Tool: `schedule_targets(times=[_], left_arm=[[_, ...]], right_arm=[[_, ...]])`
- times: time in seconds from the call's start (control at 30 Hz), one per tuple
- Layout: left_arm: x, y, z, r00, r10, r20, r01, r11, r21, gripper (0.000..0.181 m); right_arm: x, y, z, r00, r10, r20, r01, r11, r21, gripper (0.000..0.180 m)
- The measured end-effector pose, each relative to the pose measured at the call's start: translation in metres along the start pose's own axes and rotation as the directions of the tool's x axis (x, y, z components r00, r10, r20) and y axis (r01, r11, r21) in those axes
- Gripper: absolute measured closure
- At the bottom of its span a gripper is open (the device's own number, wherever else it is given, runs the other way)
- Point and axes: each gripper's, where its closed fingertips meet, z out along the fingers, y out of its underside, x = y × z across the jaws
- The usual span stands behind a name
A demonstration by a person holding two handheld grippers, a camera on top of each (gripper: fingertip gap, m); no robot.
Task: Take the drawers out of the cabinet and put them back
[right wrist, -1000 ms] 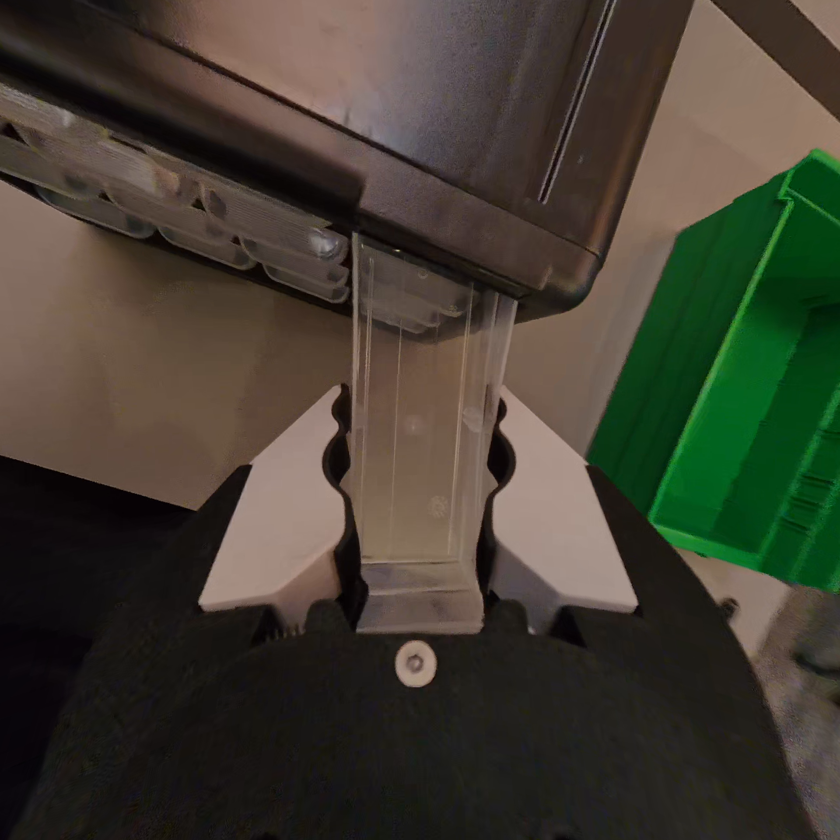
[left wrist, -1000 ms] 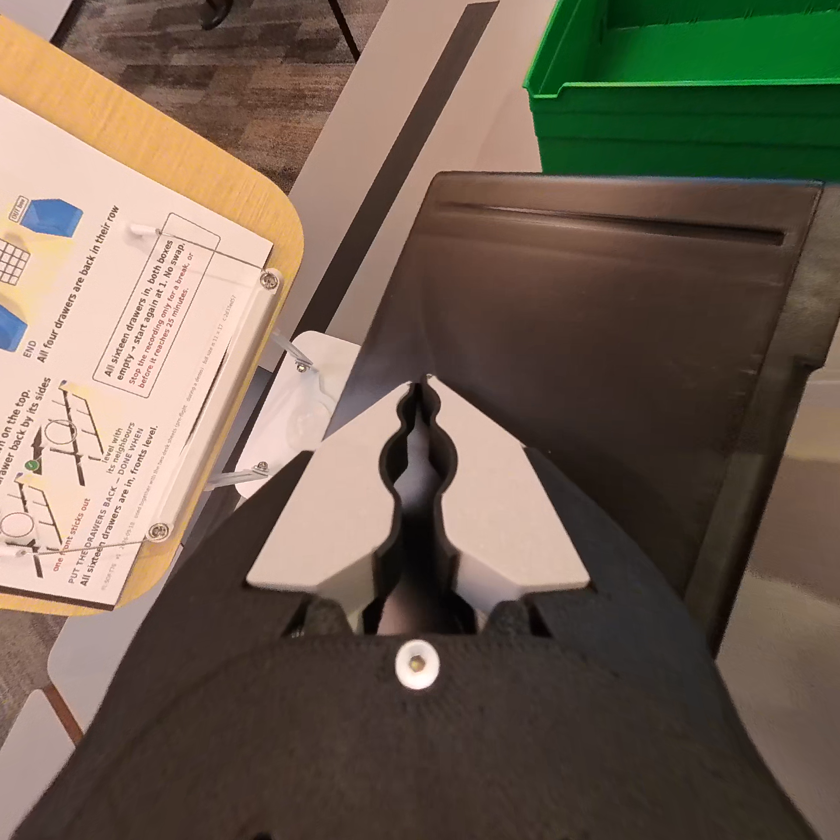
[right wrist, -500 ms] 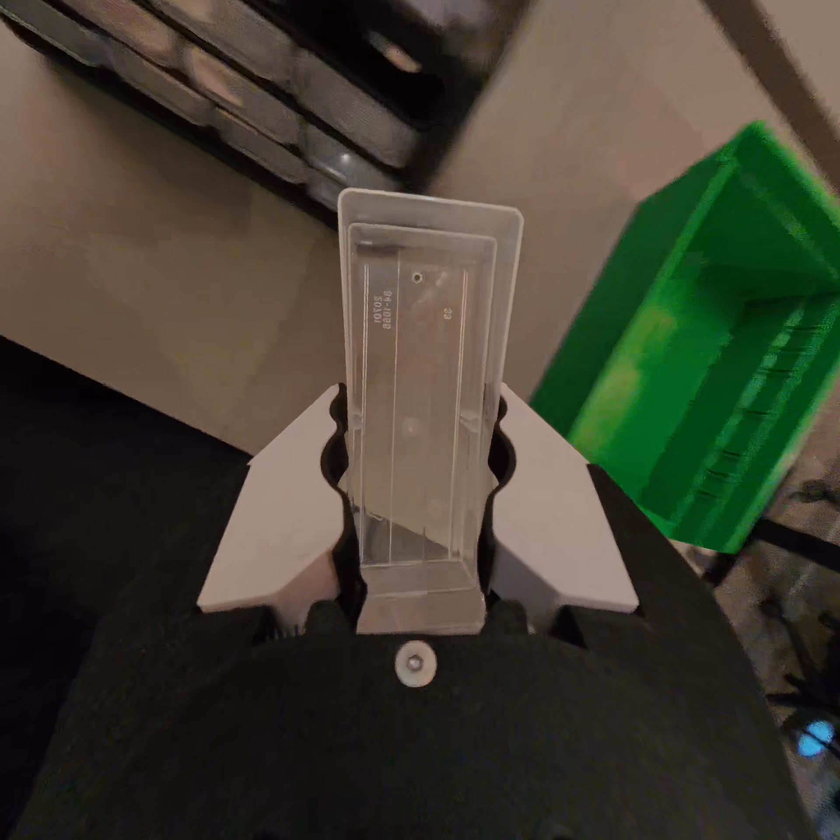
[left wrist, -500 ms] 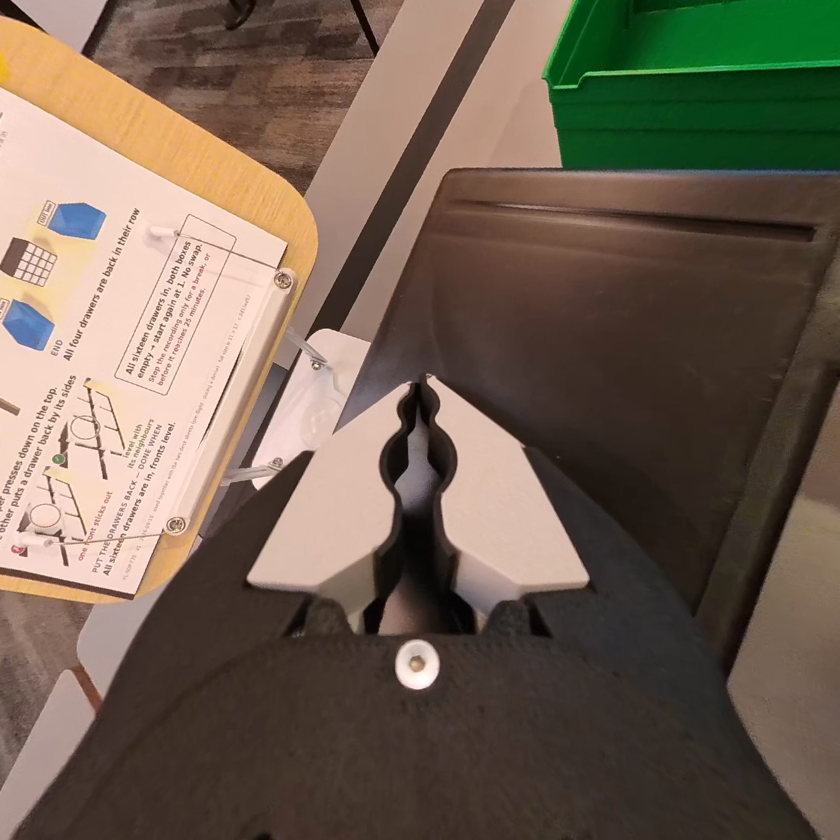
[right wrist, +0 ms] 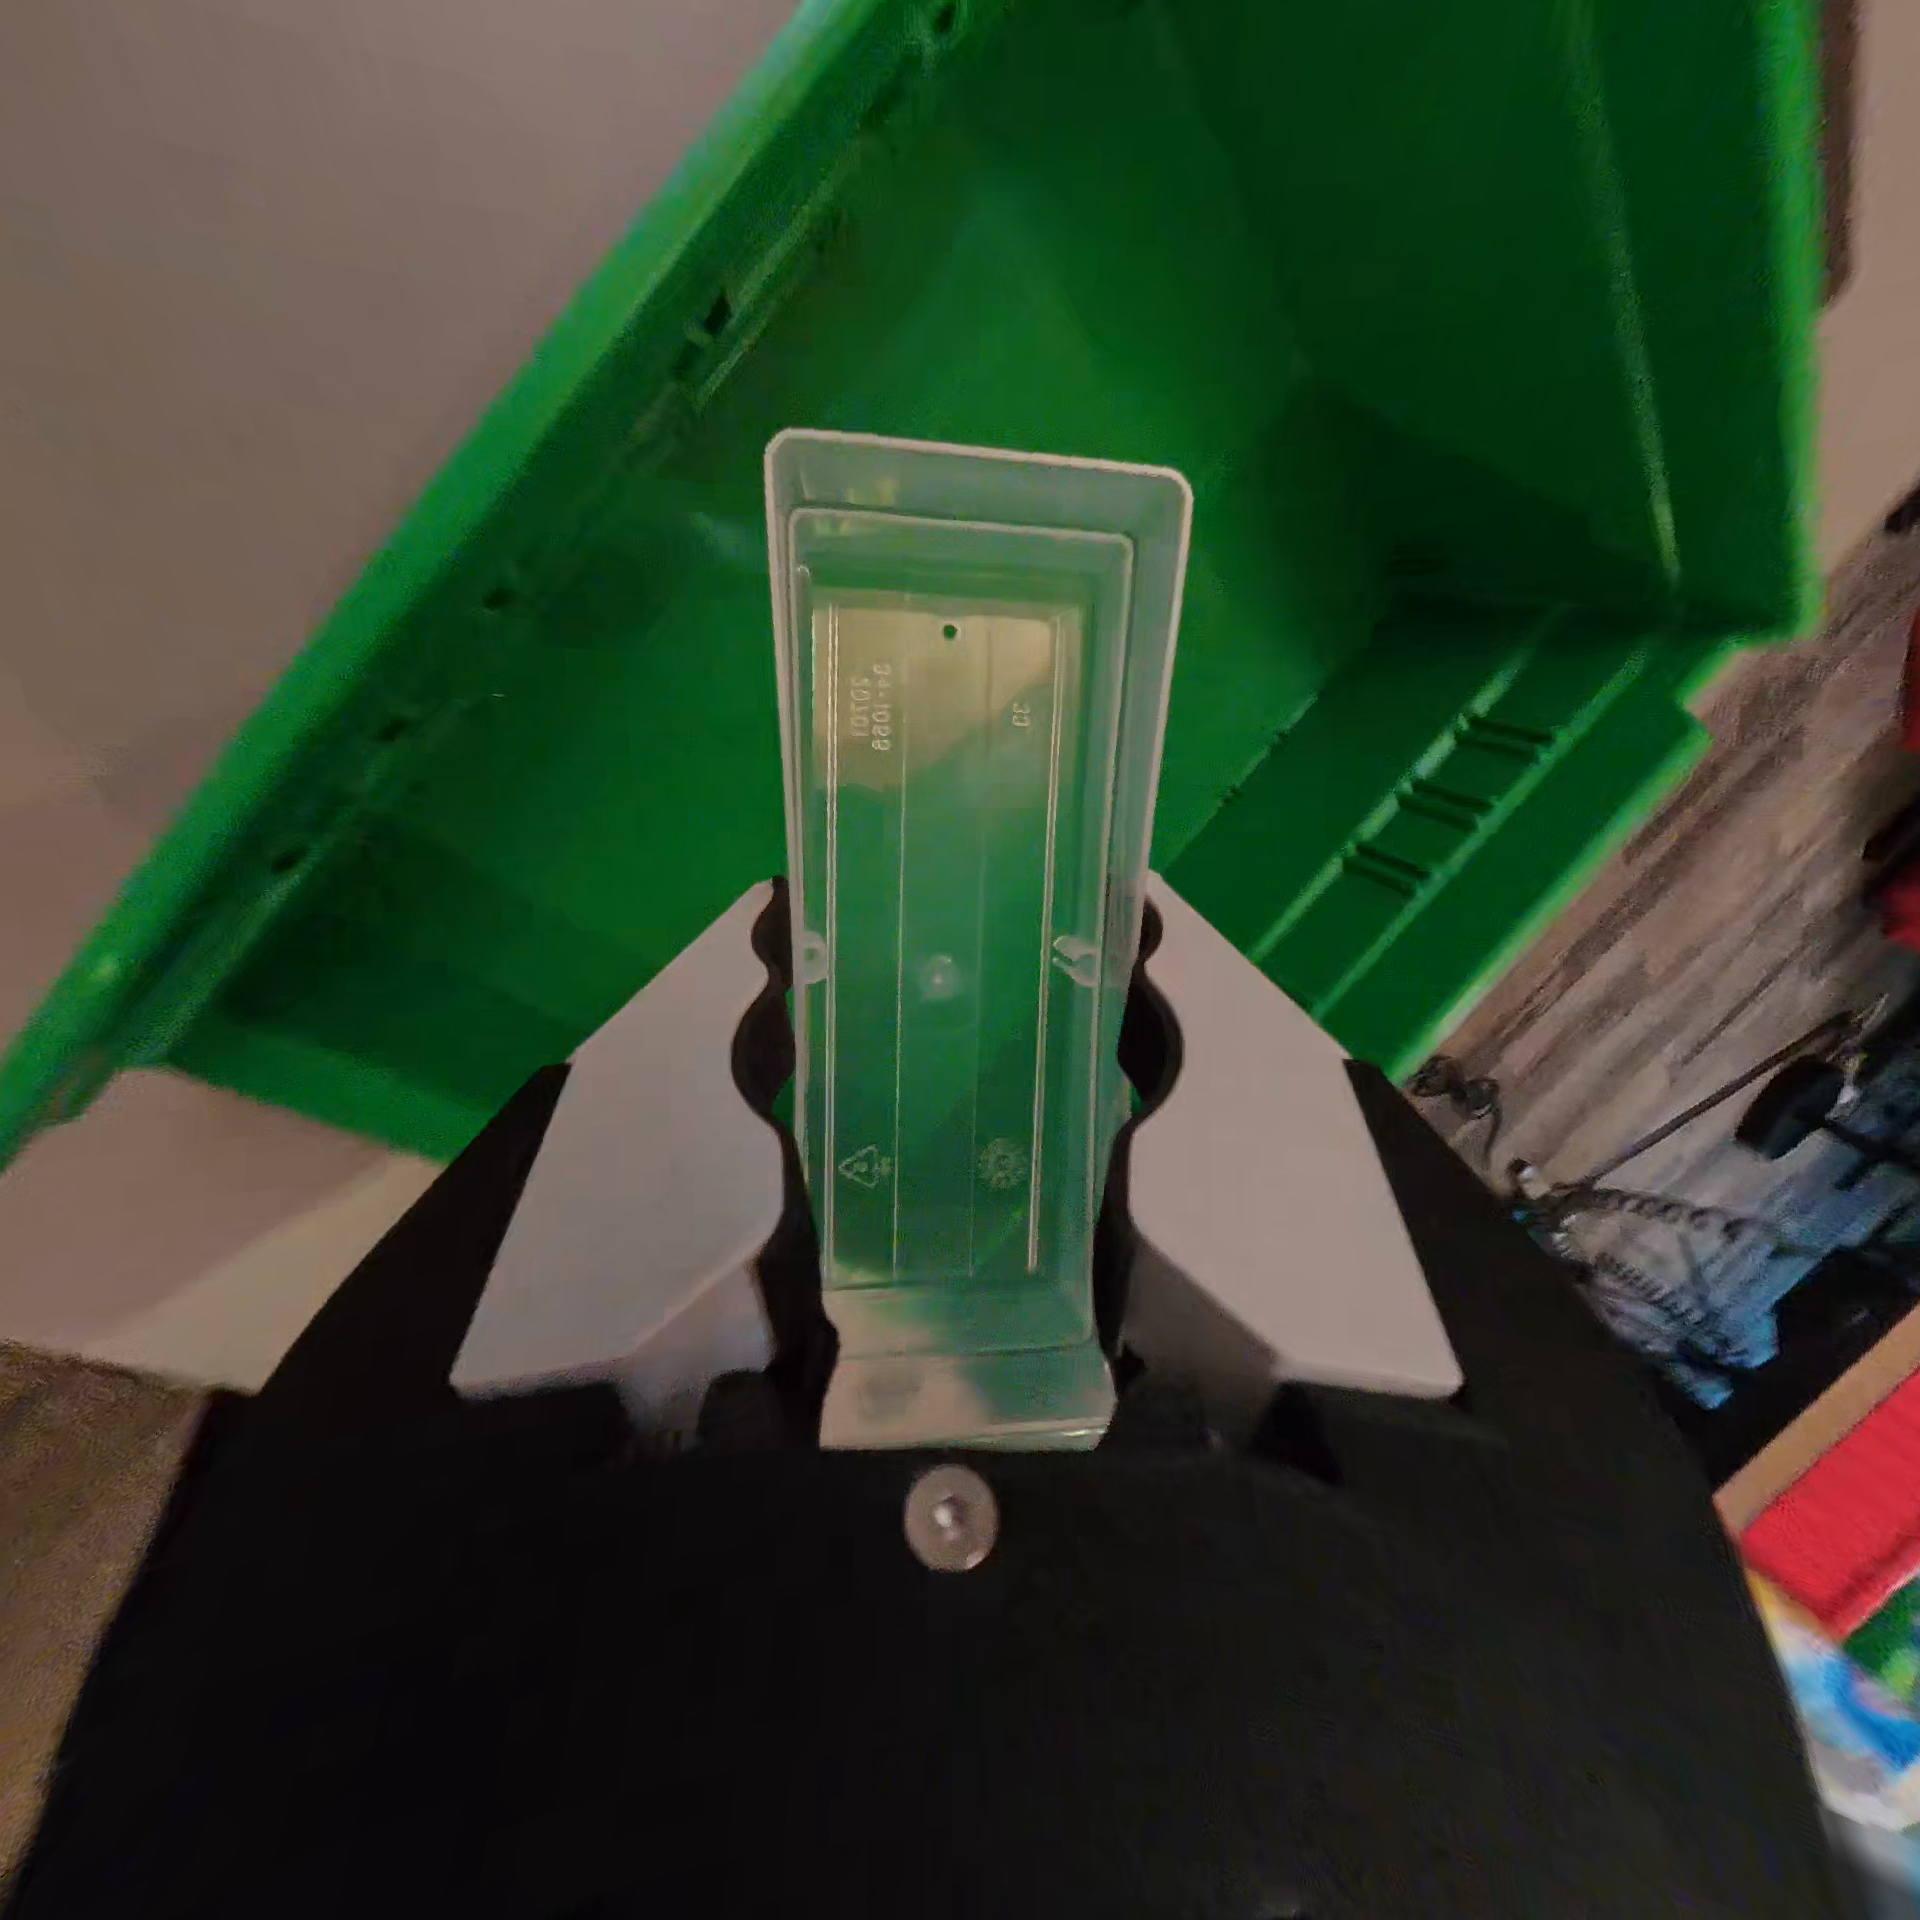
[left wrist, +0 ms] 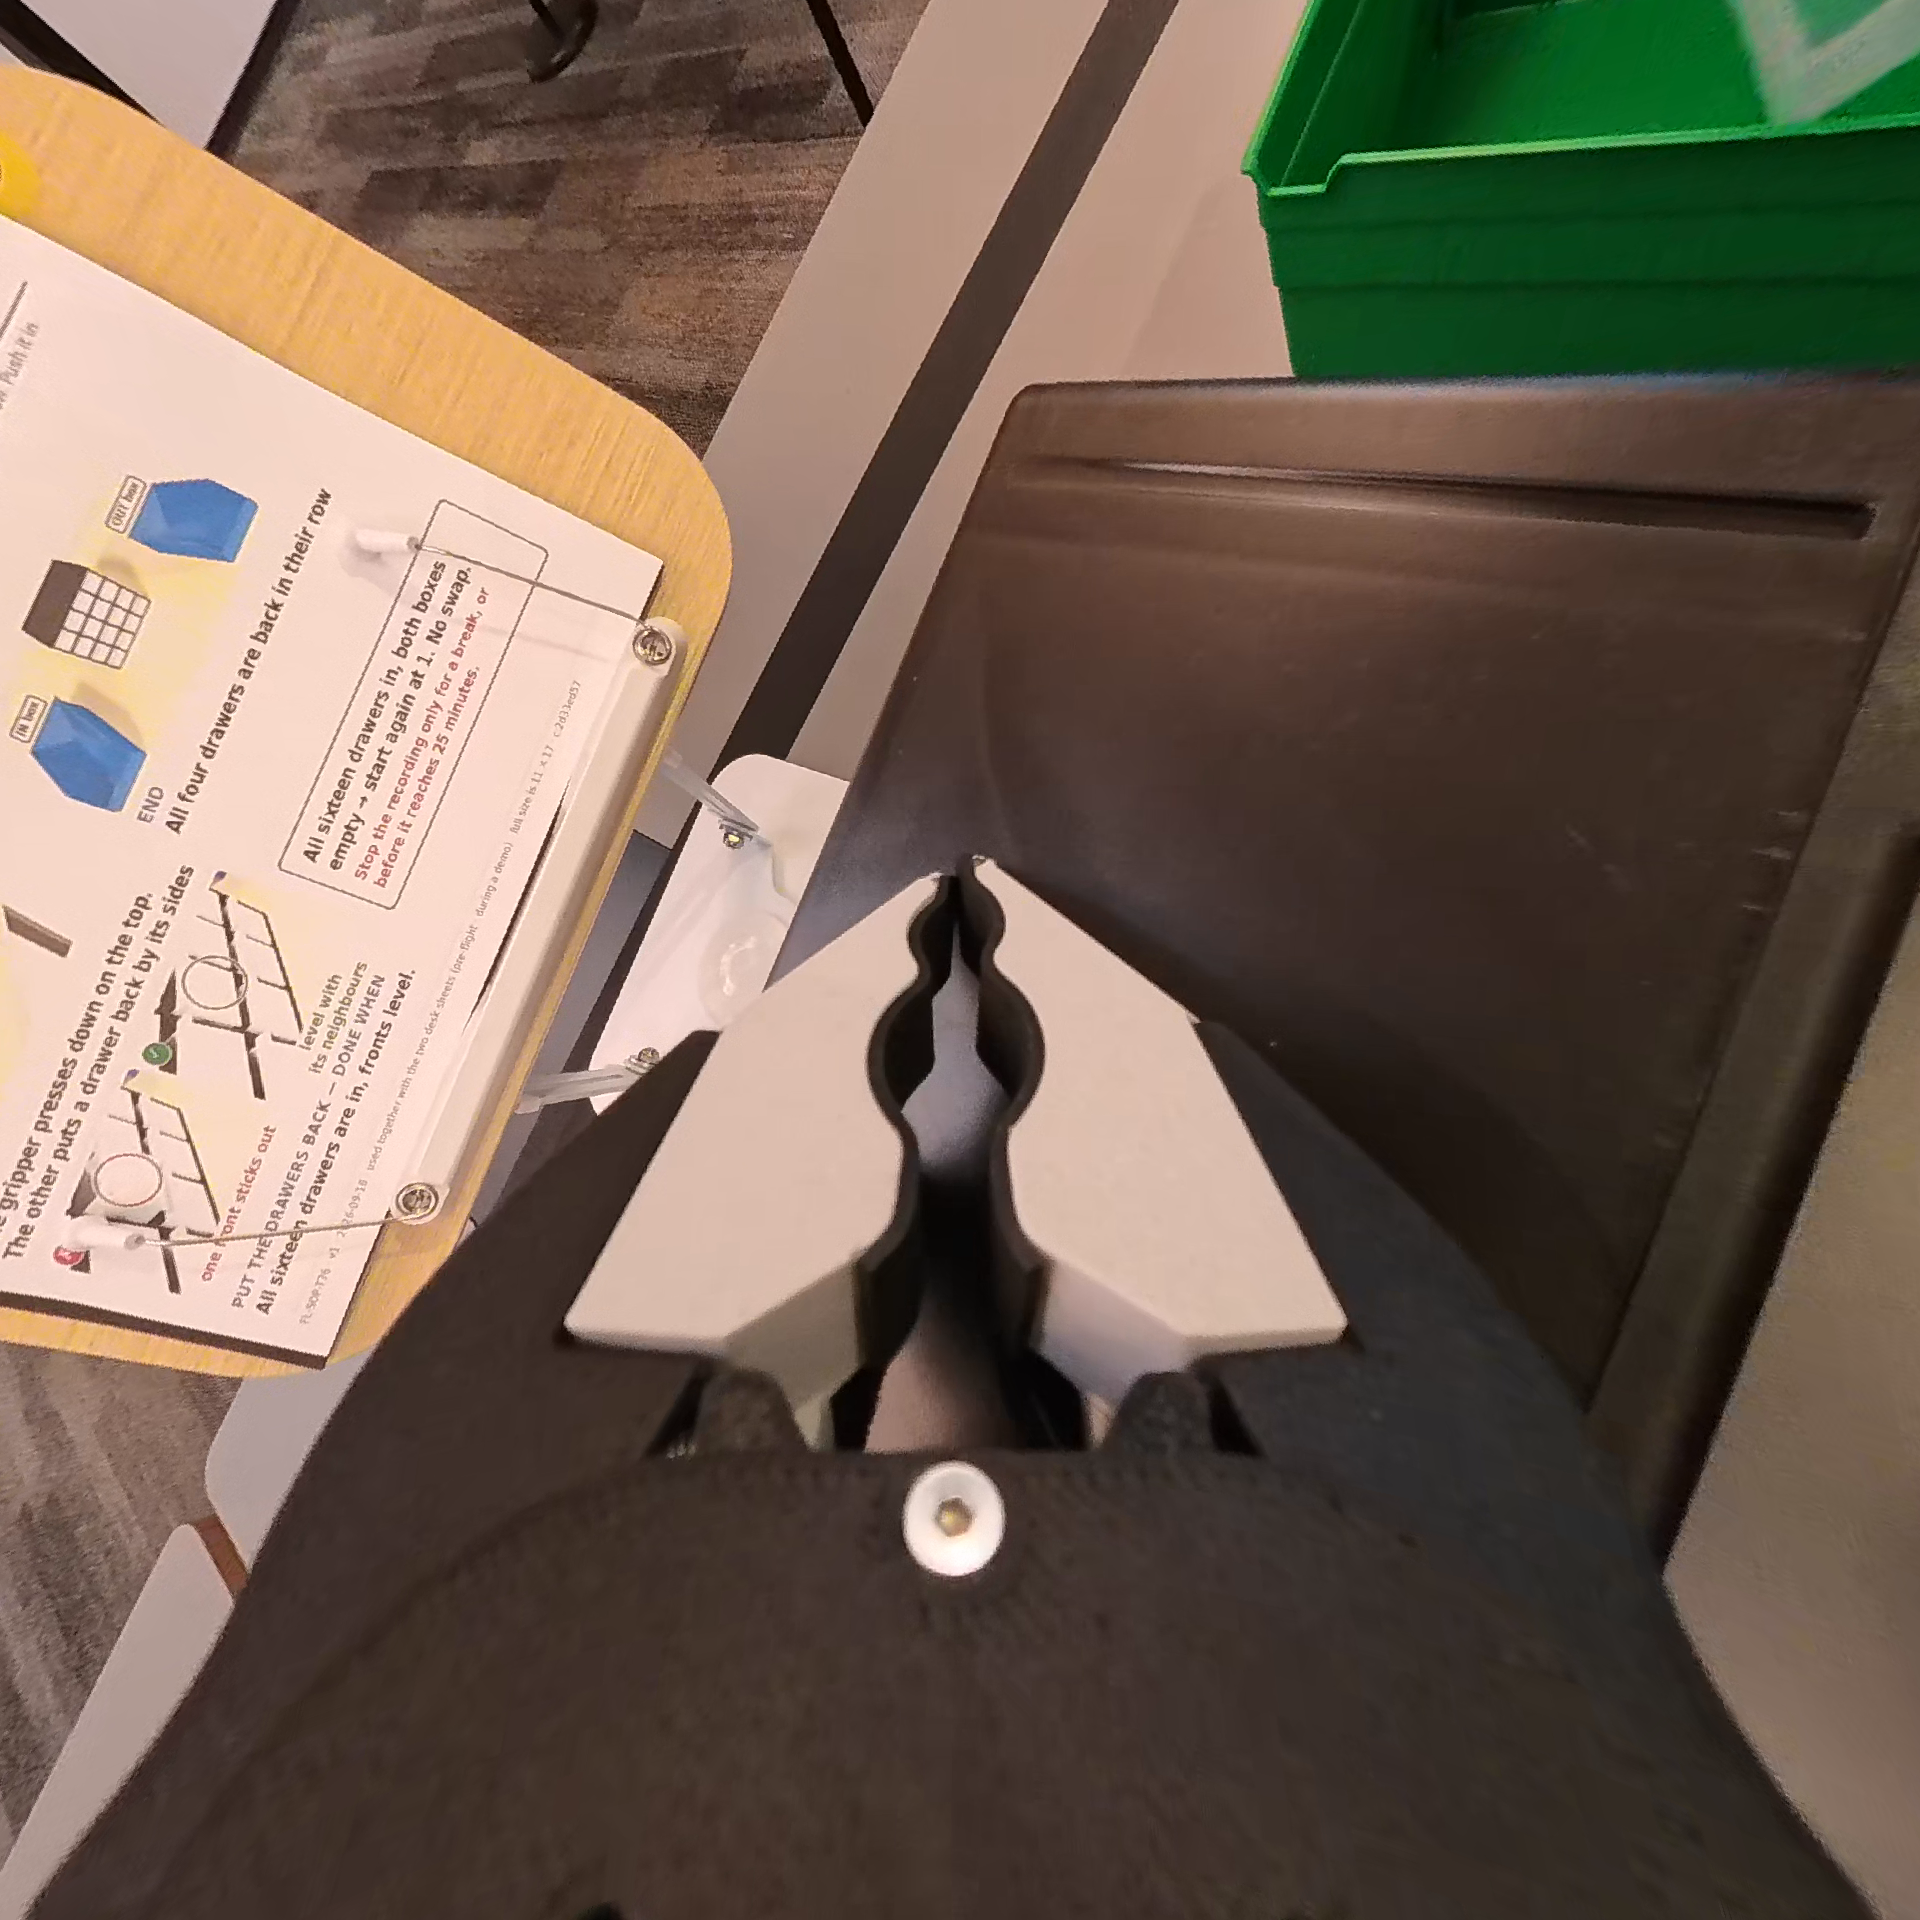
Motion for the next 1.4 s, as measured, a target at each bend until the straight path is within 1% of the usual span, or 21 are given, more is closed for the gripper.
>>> schedule_targets(times=[0.07, 0.17, 0.23, 0.37, 0.4, 0.5, 0.53, 0.57, 0.67, 0.73, 0.83, 0.9, 1.0, 1.1, 1.2, 1.27, 1.33, 1.4], left_arm=[[0.0, 0.0, 0.0, 1.0, 0.0, 0.001, 0.0, 1.0, 0.0, 0.181], [0.0, 0.0, 0.0, 1.0, 0.003, 0.003, -0.003, 1.0, 0.0, 0.181], [0.0, 0.0, 0.0, 1.0, 0.004, 0.003, -0.004, 1.0, 0.0, 0.181], [0.0, 0.0, 0.0, 1.0, 0.004, 0.003, -0.004, 1.0, 0.0, 0.181], [0.0, 0.0, 0.0, 1.0, 0.003, 0.001, -0.003, 1.0, 0.001, 0.181], [0.0, 0.0, 0.0, 1.0, 0.006, 0.004, -0.006, 1.0, 0.001, 0.181], [0.0, 0.0, 0.0, 1.0, 0.01, 0.007, -0.01, 1.0, 0.001, 0.181], [0.0, 0.0, 0.0, 1.0, 0.014, 0.01, -0.014, 1.0, 0.001, 0.181], [0.0, 0.0, 0.0, 1.0, 0.016, 0.011, -0.016, 1.0, 0.001, 0.181], [0.0, 0.0, 0.0, 1.0, 0.015, 0.011, -0.015, 1.0, 0.001, 0.181], [0.0, 0.0, 0.0, 1.0, 0.022, 0.017, -0.022, 1.0, 0.002, 0.181], [0.0, 0.0, 0.0, 1.0, 0.021, 0.017, -0.021, 1.0, 0.001, 0.181], [0.0, 0.0, 0.0, 1.0, 0.021, 0.016, -0.021, 1.0, 0.001, 0.181], [0.0, 0.0, 0.0, 1.0, 0.02, 0.016, -0.02, 1.0, 0.001, 0.181], [0.0, 0.0, 0.0, 1.0, 0.02, 0.015, -0.02, 1.0, 0.001, 0.181], [0.0, 0.0, 0.0, 1.0, 0.021, 0.016, -0.021, 1.0, 0.001, 0.181], [0.0, 0.0, 0.0, 1.0, 0.021, 0.016, -0.021, 1.0, 0.001, 0.181], [0.0, 0.0, 0.0, 1.0, 0.022, 0.018, -0.022, 1.0, 0.001, 0.181]], right_arm=[[-0.003, -0.006, 0.029, 0.997, -0.07, 0.029, 0.07, 0.998, 0.004, 0.118], [-0.009, -0.018, 0.061, 0.991, -0.079, 0.104, 0.075, 0.996, 0.042, 0.116], [-0.009, -0.016, 0.075, 0.987, -0.109, 0.121, 0.109, 0.994, 0.012, 0.112], [0.008, -0.021, 0.071, 0.99, -0.117, 0.078, 0.115, 0.993, 0.021, 0.093], [0.012, -0.02, 0.066, 0.989, -0.139, 0.051, 0.138, 0.99, 0.023, 0.092], [0.009, -0.019, 0.046, 0.976, -0.219, -0.002, 0.219, 0.975, 0.048, 0.114], [0.005, -0.019, 0.042, 0.97, -0.244, -0.009, 0.244, 0.968, 0.056, 0.128], [-0.002, -0.017, 0.039, 0.965, -0.261, 0.008, 0.26, 0.963, 0.062, 0.138], [-0.021, -0.014, 0.046, 0.965, -0.245, 0.092, 0.241, 0.969, 0.054, 0.148], [-0.018, -0.016, 0.056, 0.969, -0.238, 0.071, 0.236, 0.971, 0.039, 0.166], [-0.008, -0.014, 0.067, 0.961, -0.272, 0.054, 0.272, 0.962, -0.002, 0.178], [0.01, -0.016, 0.073, 0.951, -0.308, -0.013, 0.308, 0.951, -0.034, 0.18], [0.034, -0.017, 0.087, 0.912, -0.403, -0.082, 0.397, 0.915, -0.076, 0.18], [0.05, -0.022, 0.099, 0.855, -0.502, -0.13, 0.493, 0.865, -0.098, 0.179], [0.069, -0.037, 0.098, 0.801, -0.555, -0.225, 0.547, 0.831, -0.101, 0.174], [0.082, -0.044, 0.097, 0.78, -0.563, -0.274, 0.553, 0.824, -0.121, 0.161], [0.086, -0.041, 0.099, 0.802, -0.542, -0.251, 0.527, 0.84, -0.129, 0.149], [0.084, -0.04, 0.095, 0.843, -0.487, -0.228, 0.479, 0.873, -0.092, 0.146]])
